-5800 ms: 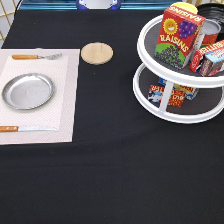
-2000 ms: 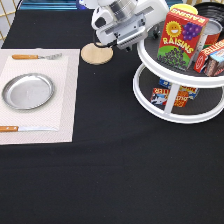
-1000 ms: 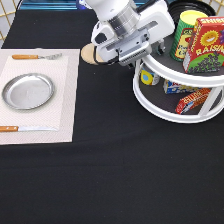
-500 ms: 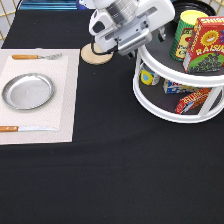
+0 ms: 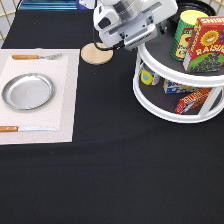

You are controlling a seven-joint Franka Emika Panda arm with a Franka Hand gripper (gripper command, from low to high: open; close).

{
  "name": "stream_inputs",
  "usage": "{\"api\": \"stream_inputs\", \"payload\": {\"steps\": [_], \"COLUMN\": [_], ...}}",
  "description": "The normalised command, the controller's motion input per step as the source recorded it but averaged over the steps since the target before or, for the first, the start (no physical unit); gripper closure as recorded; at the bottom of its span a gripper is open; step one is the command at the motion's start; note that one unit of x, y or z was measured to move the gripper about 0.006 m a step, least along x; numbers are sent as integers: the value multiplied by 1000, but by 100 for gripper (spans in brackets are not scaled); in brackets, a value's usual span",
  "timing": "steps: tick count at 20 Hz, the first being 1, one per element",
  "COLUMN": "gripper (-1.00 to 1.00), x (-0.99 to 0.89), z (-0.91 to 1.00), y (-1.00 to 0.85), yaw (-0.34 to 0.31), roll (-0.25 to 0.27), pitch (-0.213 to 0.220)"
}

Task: Pick up the bowl from the lazy Susan and put bowl on the plate

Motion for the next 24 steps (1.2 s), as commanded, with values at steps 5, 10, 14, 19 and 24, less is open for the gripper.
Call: {"api": "stream_inputs", "payload": {"steps": [5, 10, 14, 19, 24], "gripper": [-100, -100, -100, -100, -100], "x": [-374, -234, 4, 373, 702], "z": [80, -215, -156, -71, 4], "y": [33, 14, 0, -5, 0], "yaw": [5, 1, 0, 0, 1], "roll": [-92, -70, -69, -53, -37], "pitch": [70, 20, 1, 0, 0]}}
